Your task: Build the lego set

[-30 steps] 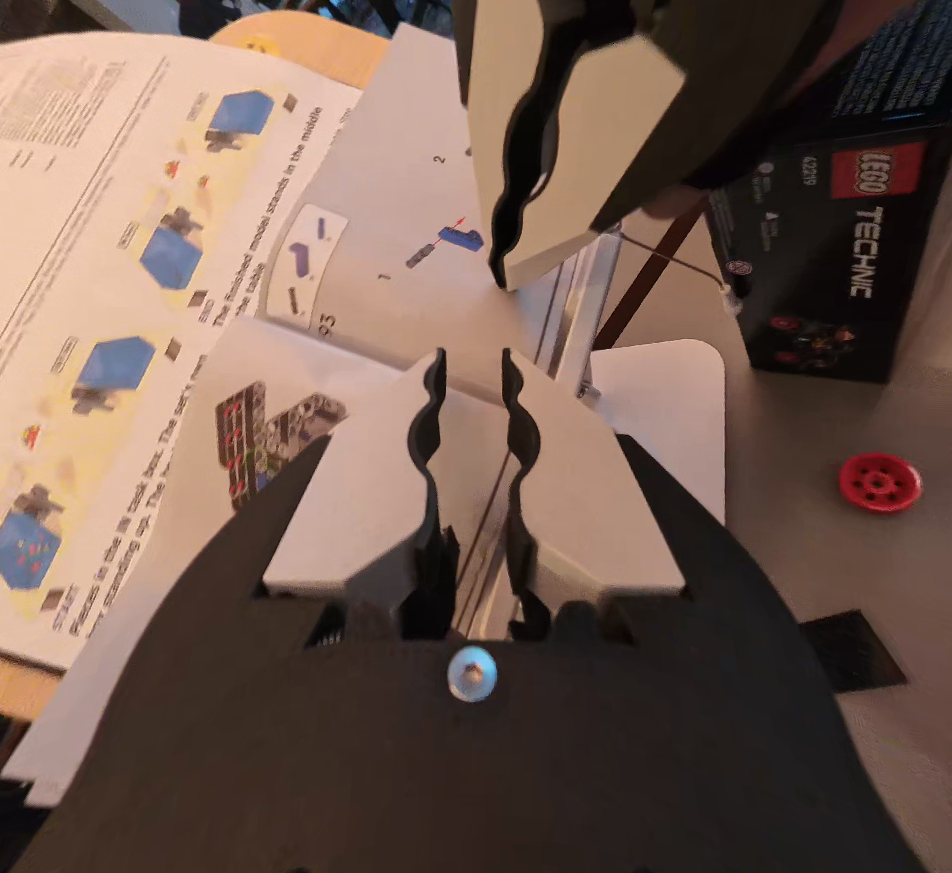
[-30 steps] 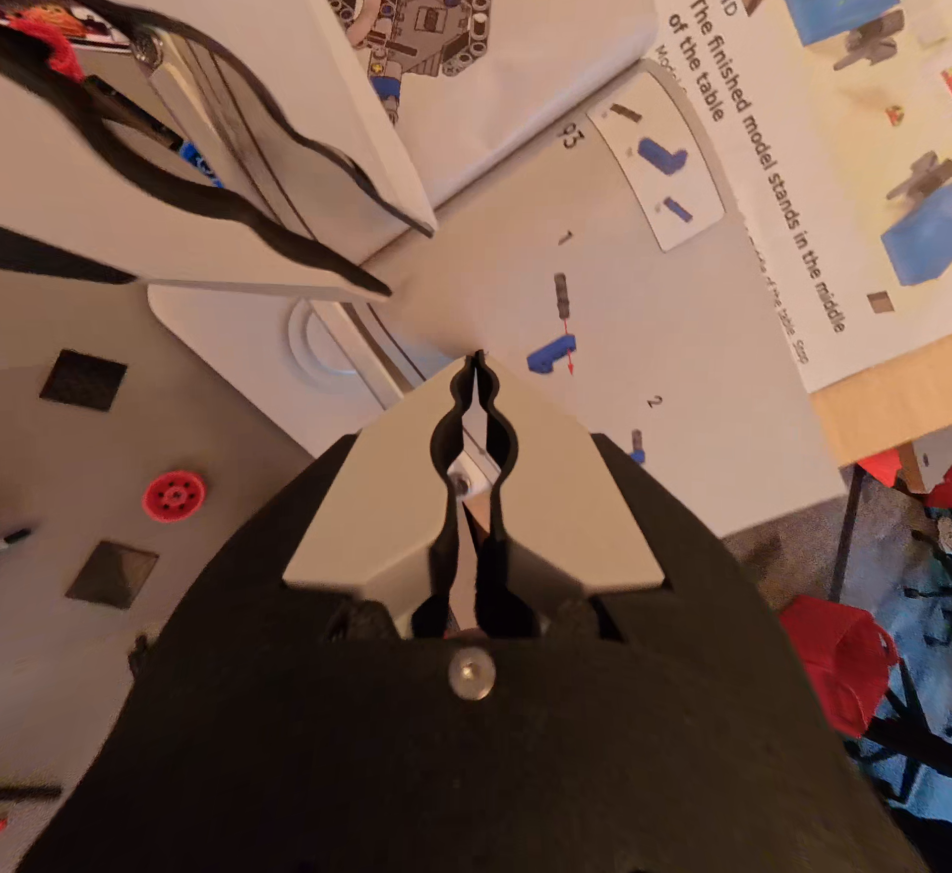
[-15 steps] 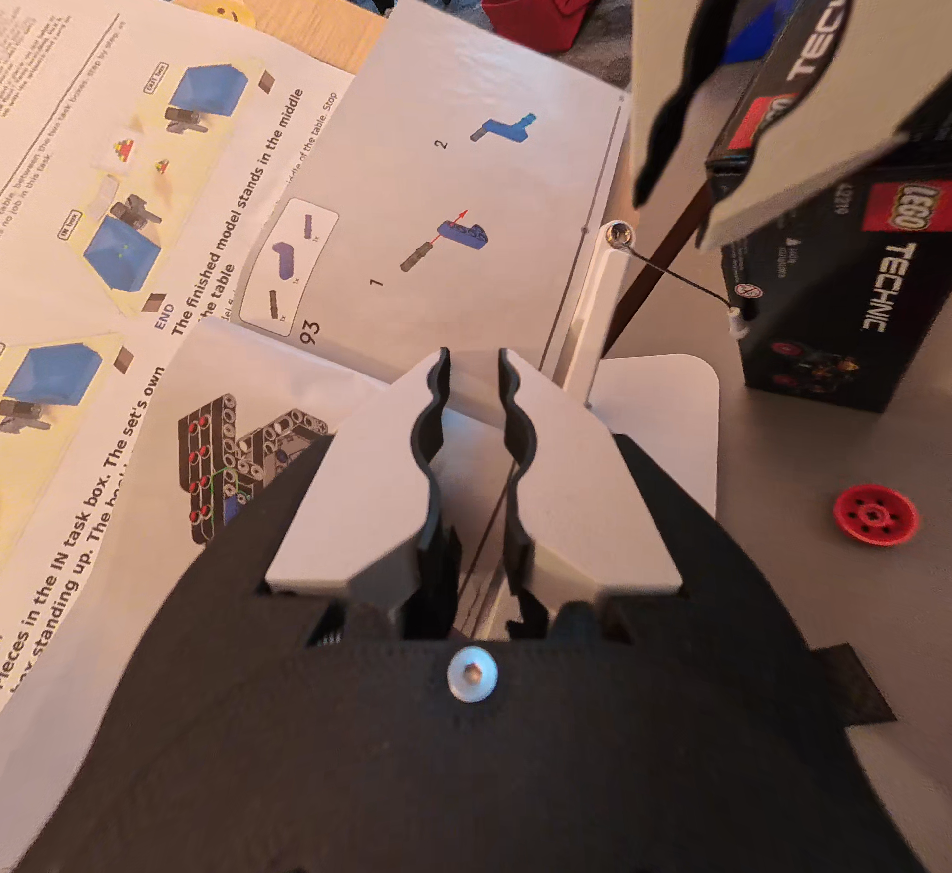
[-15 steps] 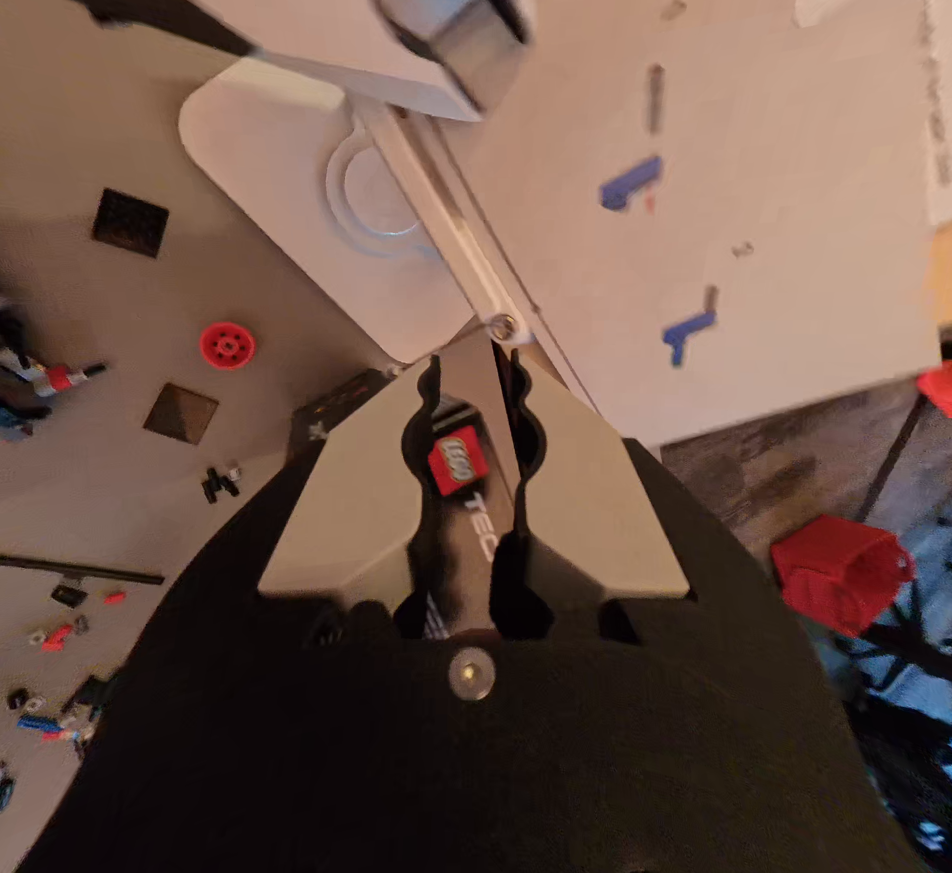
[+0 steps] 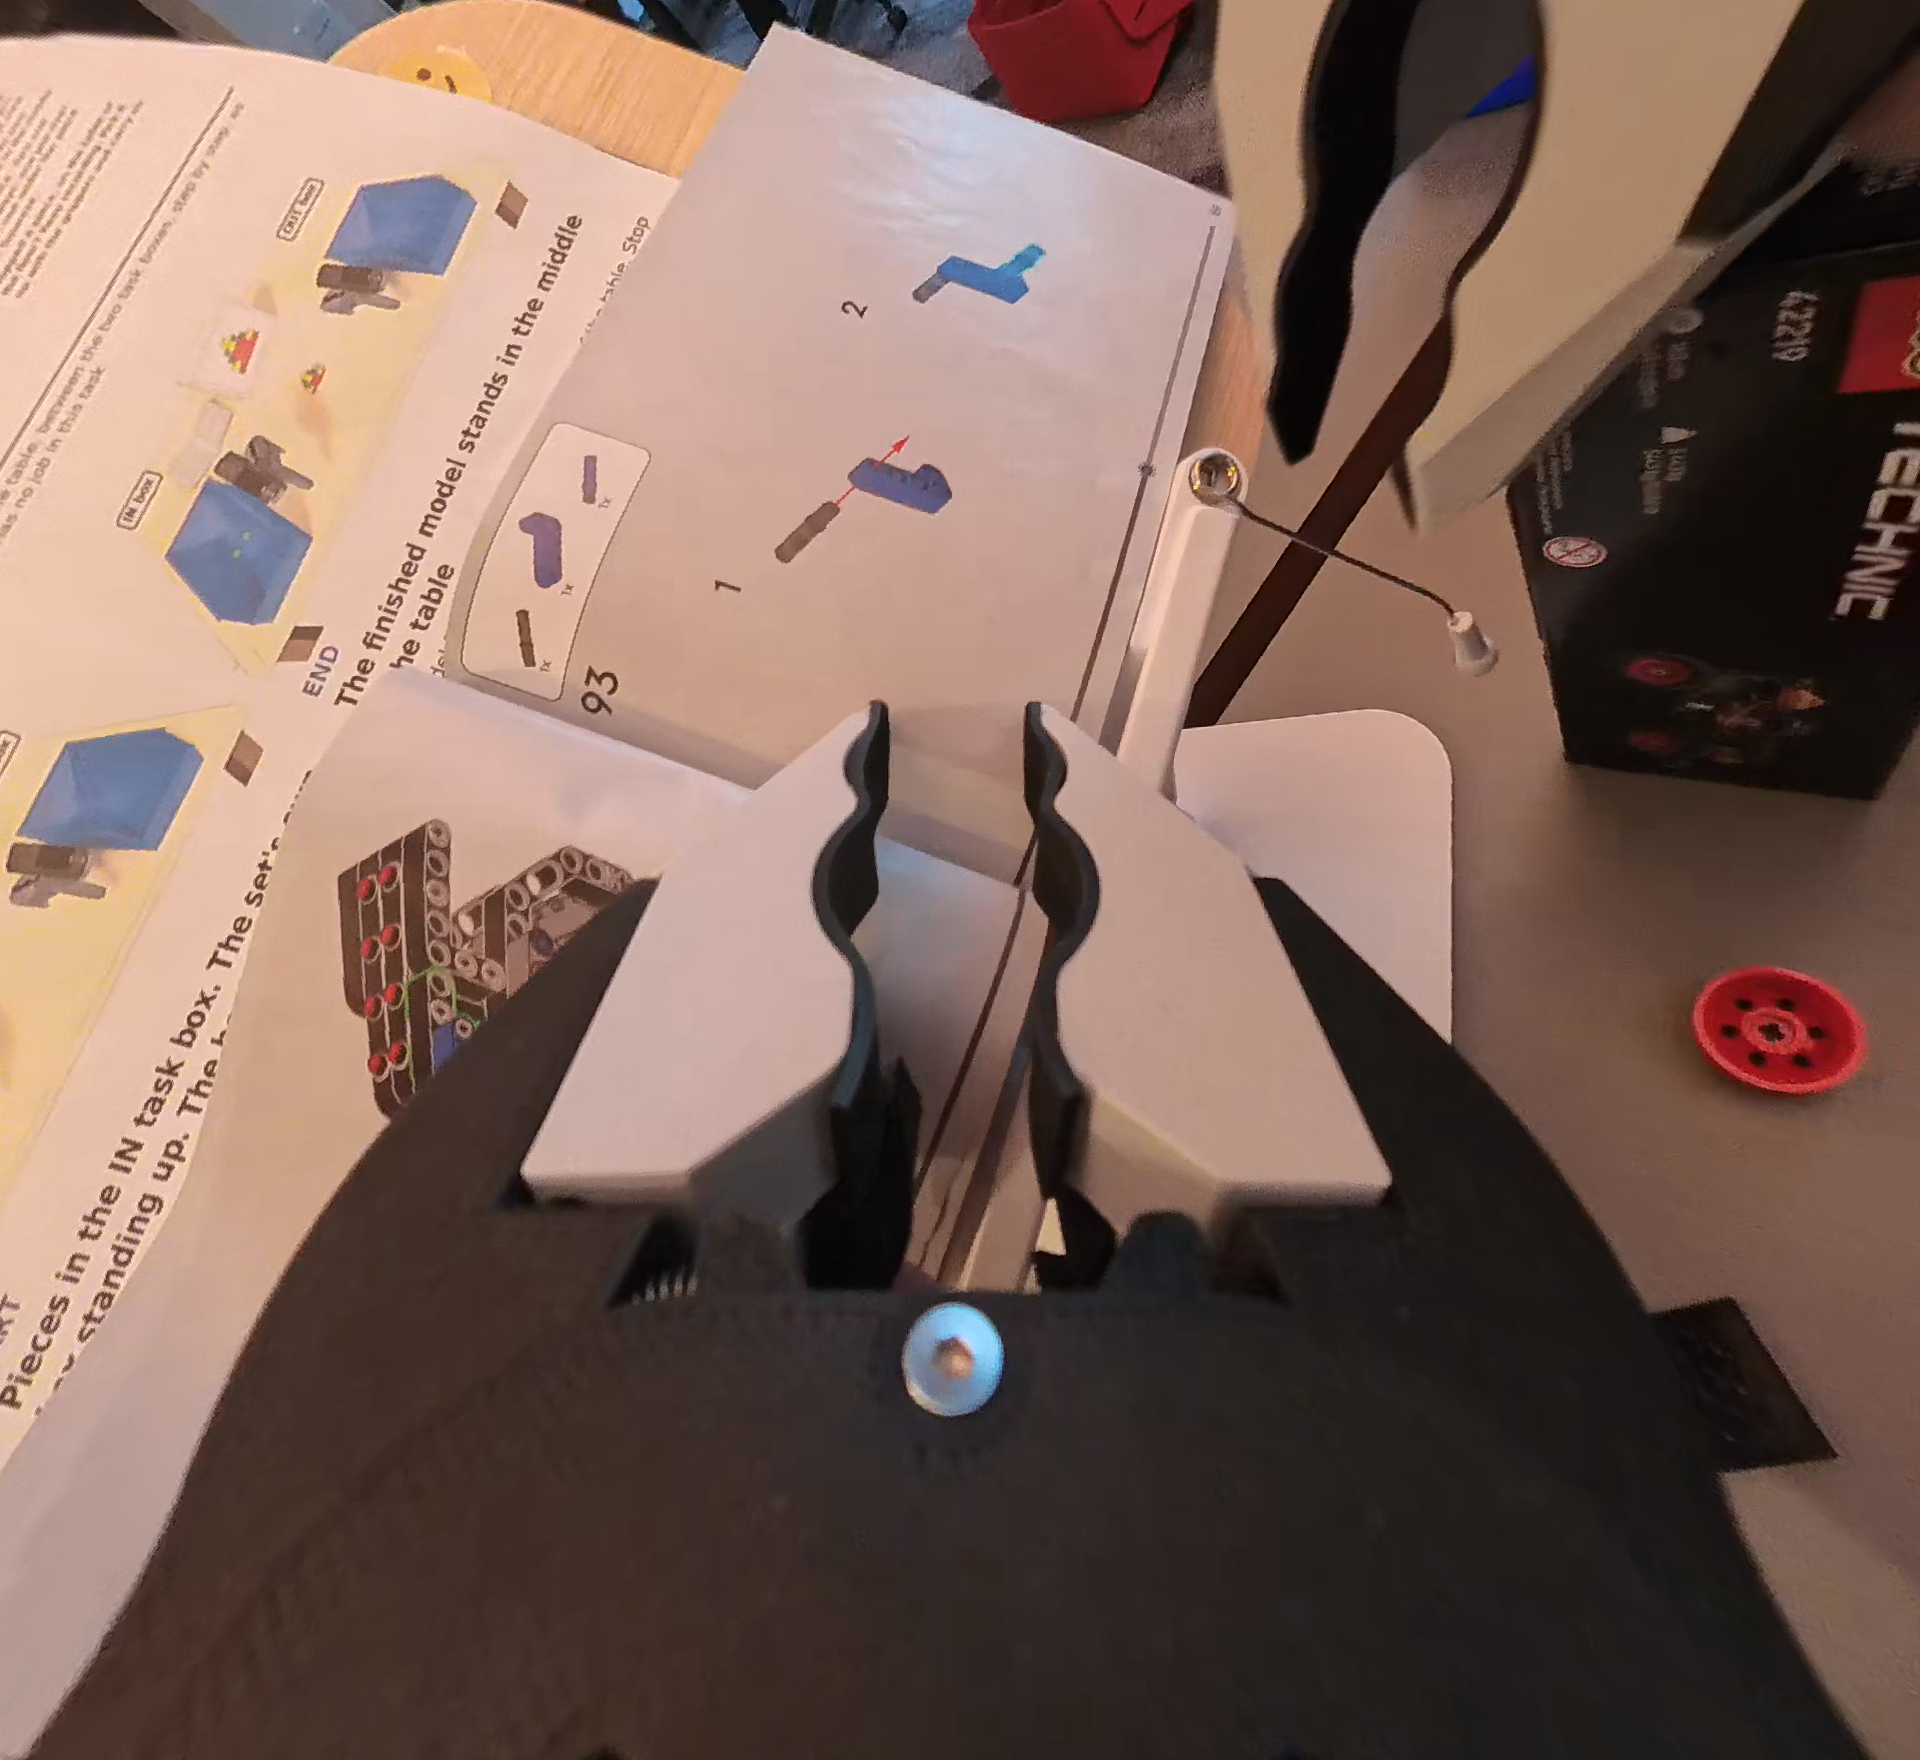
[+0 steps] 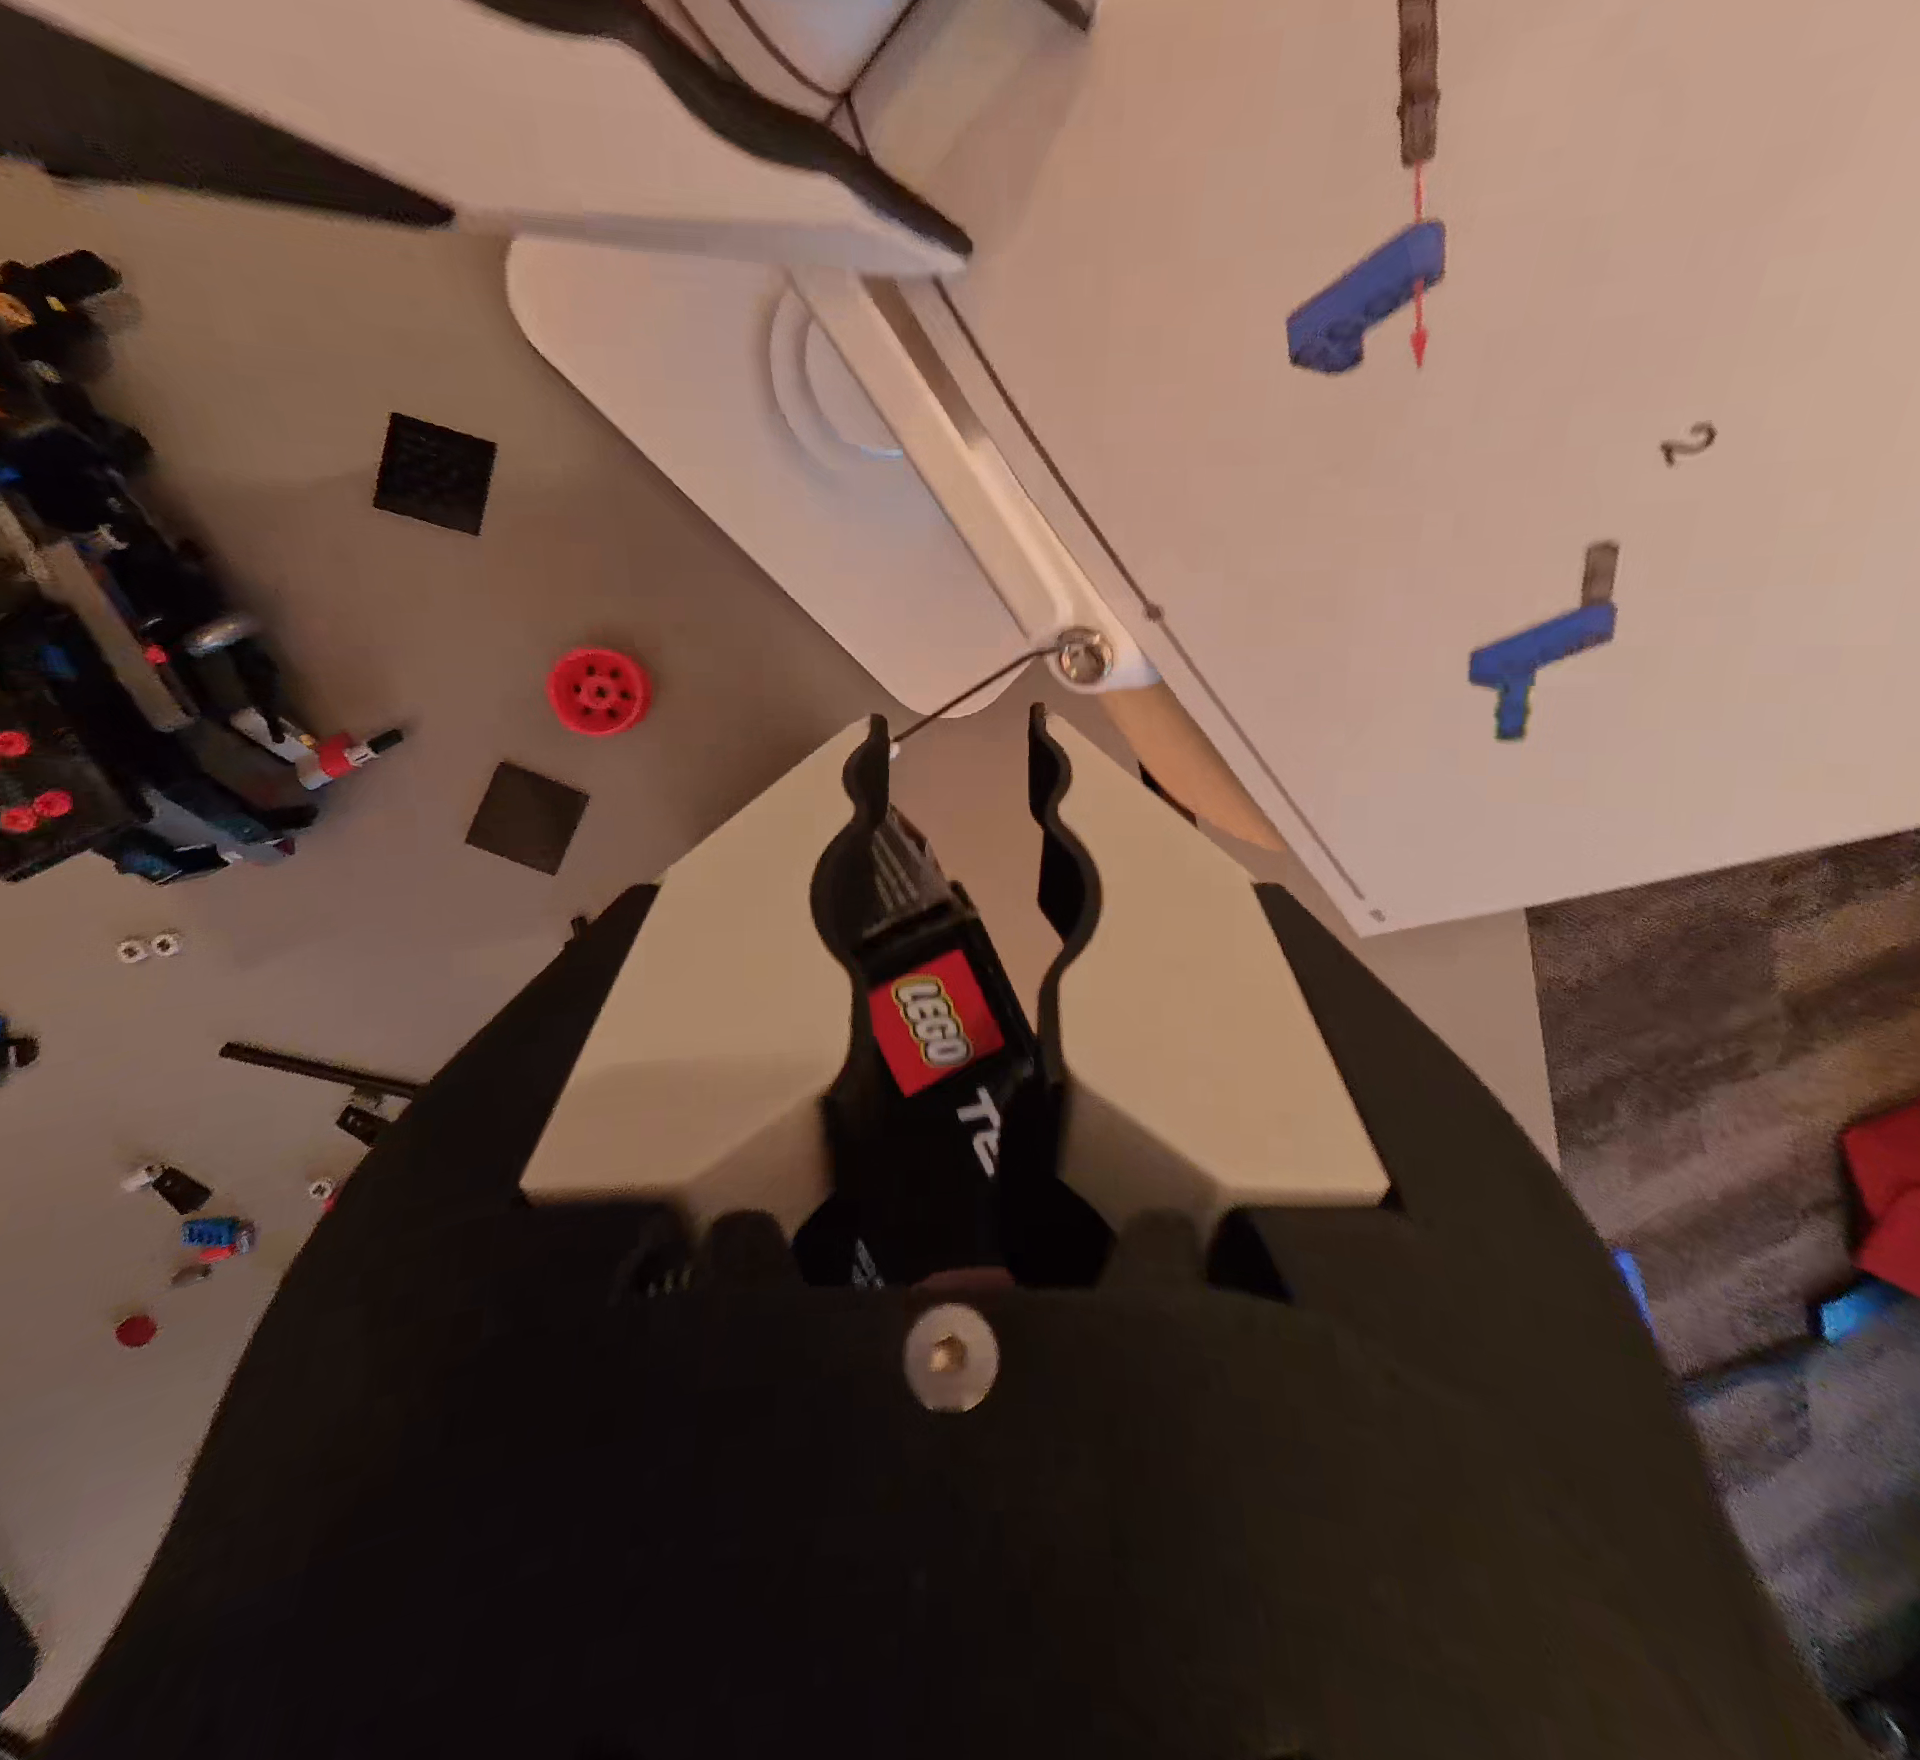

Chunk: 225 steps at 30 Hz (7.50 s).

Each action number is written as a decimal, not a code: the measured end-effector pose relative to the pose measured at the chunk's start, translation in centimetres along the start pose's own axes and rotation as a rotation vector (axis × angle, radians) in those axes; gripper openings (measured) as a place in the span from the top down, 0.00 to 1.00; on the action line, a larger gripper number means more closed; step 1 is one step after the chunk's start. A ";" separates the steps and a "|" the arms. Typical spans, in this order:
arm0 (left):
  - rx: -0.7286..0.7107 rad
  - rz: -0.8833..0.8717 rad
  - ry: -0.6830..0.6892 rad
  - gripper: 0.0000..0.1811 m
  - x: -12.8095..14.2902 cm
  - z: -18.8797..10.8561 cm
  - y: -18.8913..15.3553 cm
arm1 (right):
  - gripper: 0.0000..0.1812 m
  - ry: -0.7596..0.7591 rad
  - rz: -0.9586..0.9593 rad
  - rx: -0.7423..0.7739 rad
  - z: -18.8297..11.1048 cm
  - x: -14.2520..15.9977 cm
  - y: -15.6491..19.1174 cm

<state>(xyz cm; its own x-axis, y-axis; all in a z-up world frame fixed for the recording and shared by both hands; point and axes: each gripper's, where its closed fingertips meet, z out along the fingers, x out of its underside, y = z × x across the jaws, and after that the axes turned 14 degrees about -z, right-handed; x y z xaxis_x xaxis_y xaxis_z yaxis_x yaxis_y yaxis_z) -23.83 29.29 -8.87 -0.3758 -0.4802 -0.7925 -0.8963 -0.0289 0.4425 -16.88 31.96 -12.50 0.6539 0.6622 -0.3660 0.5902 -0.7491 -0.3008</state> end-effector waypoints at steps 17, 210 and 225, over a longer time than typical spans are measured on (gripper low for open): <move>-0.140 0.342 0.046 0.80 2.2 0.4 -2.1 | 0.97 0.292 -0.053 -0.013 1.6 0.5 -0.8; 0.333 -0.061 0.579 0.79 30.3 -20.2 -1.6 | 0.83 -0.218 0.158 0.149 3.2 12.3 22.4; 0.464 0.012 0.506 0.69 27.4 -18.6 -8.8 | 0.82 -0.236 0.168 0.130 3.2 12.7 22.7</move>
<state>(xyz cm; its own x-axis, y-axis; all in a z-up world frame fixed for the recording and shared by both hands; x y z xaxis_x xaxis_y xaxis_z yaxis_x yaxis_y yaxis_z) -21.86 0.08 -26.69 -0.3310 -0.8321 -0.4450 -0.9434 0.3032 0.1348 3.30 23.30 -26.74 0.6007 0.5173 -0.6095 0.4078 -0.8541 -0.3230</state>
